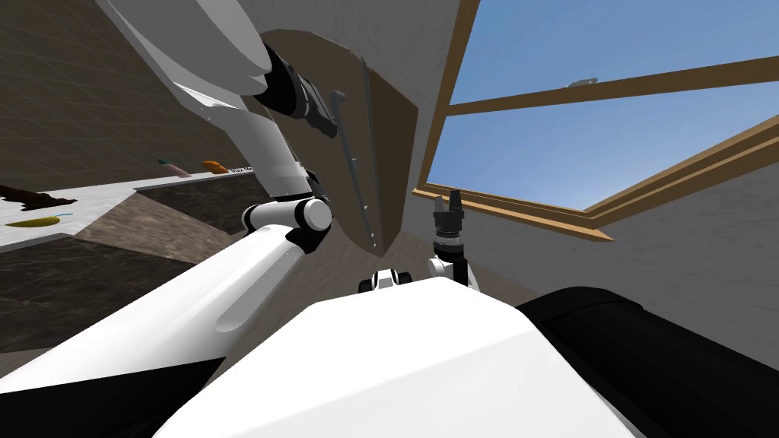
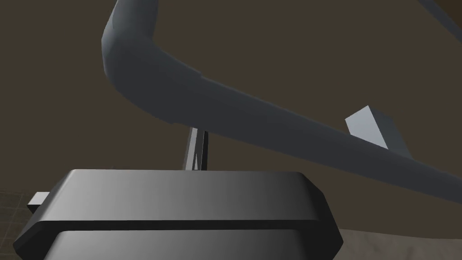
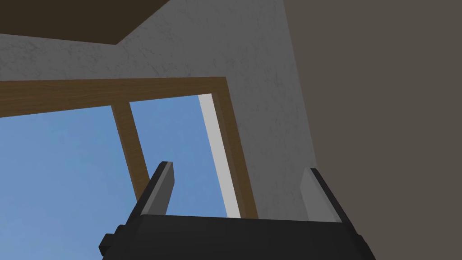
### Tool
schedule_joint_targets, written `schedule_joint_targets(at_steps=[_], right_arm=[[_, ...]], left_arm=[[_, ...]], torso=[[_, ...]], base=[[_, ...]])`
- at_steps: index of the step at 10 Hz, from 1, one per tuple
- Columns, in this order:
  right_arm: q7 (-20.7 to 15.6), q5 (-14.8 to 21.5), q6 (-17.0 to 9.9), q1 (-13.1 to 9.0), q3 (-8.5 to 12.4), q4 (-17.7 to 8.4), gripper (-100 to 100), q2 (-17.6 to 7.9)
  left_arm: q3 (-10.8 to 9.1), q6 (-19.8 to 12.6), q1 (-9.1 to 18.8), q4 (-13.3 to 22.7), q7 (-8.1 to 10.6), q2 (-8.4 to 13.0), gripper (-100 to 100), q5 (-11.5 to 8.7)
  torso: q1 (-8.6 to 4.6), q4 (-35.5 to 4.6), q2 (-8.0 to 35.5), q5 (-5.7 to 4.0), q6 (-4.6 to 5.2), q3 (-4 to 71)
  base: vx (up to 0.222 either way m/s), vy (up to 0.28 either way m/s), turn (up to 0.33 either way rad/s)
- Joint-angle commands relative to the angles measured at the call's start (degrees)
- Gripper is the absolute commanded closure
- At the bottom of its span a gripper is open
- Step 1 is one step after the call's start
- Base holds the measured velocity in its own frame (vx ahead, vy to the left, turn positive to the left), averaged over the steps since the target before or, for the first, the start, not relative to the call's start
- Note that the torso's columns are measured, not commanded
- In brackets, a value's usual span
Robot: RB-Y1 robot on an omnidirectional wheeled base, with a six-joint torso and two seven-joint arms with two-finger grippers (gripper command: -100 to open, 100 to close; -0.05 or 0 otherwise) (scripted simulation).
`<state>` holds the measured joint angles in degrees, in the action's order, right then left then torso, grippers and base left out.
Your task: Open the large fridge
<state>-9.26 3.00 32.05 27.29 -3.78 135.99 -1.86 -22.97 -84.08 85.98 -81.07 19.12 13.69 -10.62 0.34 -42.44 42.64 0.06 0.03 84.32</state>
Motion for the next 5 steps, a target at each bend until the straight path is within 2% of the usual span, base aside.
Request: schedule_joint_targets(at_steps=[1, 3, 4, 5], right_arm=[[0.0, 0.0, 0.0, 0.0, 0.02, 0.0, 0, -0.02], [0.0, 0.0, 0.0, 0.01, 0.02, 0.0, 0, -0.02], [0.0, 0.0, 0.0, 0.01, 0.02, 0.0, 0, -0.02], [0.0, 0.0, 0.0, 0.01, 0.01, 0.0, 0, -0.01]], left_arm=[[-0.66, -1.31, 0.01, -0.86, -0.9, -0.85, 100, -2.05], [-1.64, -2.92, 0.07, -1.85, -2.13, -1.93, 100, -4.94], [-1.64, -2.92, 0.07, -1.85, -2.13, -1.93, 100, -4.94], [-2.12, -3.72, 0.09, -2.35, -2.74, -2.48, 100, -6.39]], torso=[[0.57, 0.14, -0.32, 0.24, -0.08, 0.22], [-0.3, 0.2, -0.45, -0.04, -0.03, 0.32], [-0.28, 0.18, -0.43, -0.06, -0.03, 0.3], [-0.53, 0.17, -0.4, -0.1, -0.02, 0.28]], base=[[-0.062, 0.273, -0.024], [-0.069, 0.282, -0.013], [-0.06, 0.256, -0.025], [-0.081, 0.236, -0.013]])
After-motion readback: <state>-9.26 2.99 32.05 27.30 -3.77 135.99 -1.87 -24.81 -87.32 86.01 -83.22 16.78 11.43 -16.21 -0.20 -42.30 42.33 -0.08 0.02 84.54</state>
